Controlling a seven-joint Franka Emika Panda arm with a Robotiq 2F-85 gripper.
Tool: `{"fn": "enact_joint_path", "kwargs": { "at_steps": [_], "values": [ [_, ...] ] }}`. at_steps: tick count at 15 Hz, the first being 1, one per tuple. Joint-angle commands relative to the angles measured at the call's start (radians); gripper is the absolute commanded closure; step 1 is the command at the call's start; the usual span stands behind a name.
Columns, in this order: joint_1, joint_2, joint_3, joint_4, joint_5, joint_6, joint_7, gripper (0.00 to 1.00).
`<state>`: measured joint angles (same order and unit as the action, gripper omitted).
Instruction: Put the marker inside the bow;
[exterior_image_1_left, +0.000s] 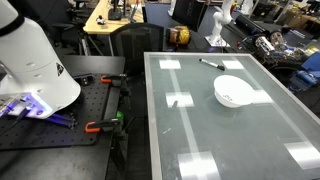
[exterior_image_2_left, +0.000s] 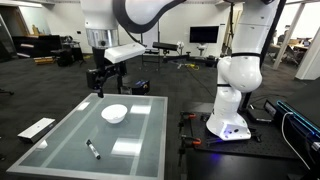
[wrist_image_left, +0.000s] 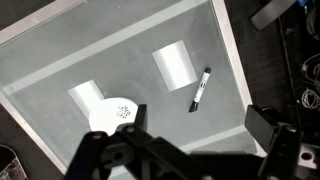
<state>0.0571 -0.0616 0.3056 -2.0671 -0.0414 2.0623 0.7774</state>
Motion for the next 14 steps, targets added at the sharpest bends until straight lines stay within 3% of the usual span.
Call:
{"fn": "enact_joint_path", "kwargs": {
  "at_steps": [1,7,14],
  "values": [
    [0.062,0.167,-0.032,0.160,-0.036,-0.002,0.124,0.00],
    [0.160,0.331,-0.097,0.267,-0.054,0.075,0.249,0.00],
    [0.248,0.443,-0.179,0.234,-0.111,0.291,0.342,0.00]
  ]
}}
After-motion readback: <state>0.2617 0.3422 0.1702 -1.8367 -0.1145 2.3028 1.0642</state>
